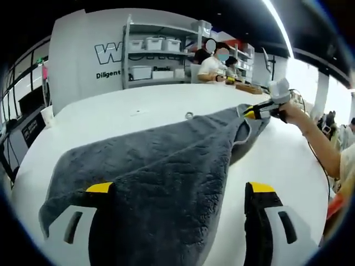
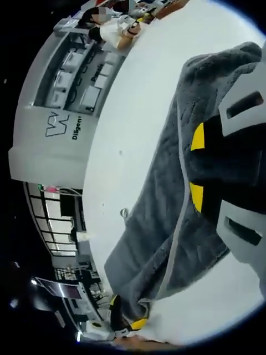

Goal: Open the folded towel by lifting each exposed corner and separating the folded layers until the towel lies flat within the target outline without major curled edges

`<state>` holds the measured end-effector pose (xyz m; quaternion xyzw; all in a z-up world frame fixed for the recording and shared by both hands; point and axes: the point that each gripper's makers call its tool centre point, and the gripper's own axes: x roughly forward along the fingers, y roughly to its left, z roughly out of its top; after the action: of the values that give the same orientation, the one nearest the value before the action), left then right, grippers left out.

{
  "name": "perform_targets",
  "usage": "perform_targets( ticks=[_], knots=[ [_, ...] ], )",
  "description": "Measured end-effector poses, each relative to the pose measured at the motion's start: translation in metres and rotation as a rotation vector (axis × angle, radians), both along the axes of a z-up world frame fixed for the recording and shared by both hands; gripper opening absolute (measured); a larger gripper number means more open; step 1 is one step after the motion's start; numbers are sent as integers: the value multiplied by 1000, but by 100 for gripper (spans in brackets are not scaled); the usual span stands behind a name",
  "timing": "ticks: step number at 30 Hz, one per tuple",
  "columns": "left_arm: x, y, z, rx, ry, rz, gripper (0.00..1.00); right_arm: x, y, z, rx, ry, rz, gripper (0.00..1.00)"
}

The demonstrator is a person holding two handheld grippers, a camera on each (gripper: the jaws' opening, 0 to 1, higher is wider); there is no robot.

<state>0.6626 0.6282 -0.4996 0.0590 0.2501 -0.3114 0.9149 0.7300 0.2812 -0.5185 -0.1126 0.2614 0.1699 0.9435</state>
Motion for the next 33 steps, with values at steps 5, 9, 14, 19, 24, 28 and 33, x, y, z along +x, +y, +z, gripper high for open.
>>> perform_targets(
  ticks=[5, 9, 14, 19, 24, 28, 33],
  knots=[
    [-1, 0, 0, 0, 2, -2, 94, -4, 3, 0, -34, -5, 25, 0],
    [-1, 0, -1, 1, 5, -3, 94, -5, 4, 4, -71, -15, 24, 0],
    [-2, 0, 0, 0, 4, -3, 94, -11, 4, 11, -91, -30, 21, 0],
    [-2, 0, 0, 0, 4, -4, 93, -22, 3, 28, -71, -71, 2, 0],
    [-2, -1, 0, 0, 3, -7, 93, -37, -5, 46, -66, -123, -36, 0],
    [-2, -1, 0, 0, 3, -9, 93, -55, -13, 53, -67, -151, -67, 0],
    [-2, -2, 0, 2, 3, -9, 93, -80, -25, 54, -47, -170, -111, 0]
  ],
)
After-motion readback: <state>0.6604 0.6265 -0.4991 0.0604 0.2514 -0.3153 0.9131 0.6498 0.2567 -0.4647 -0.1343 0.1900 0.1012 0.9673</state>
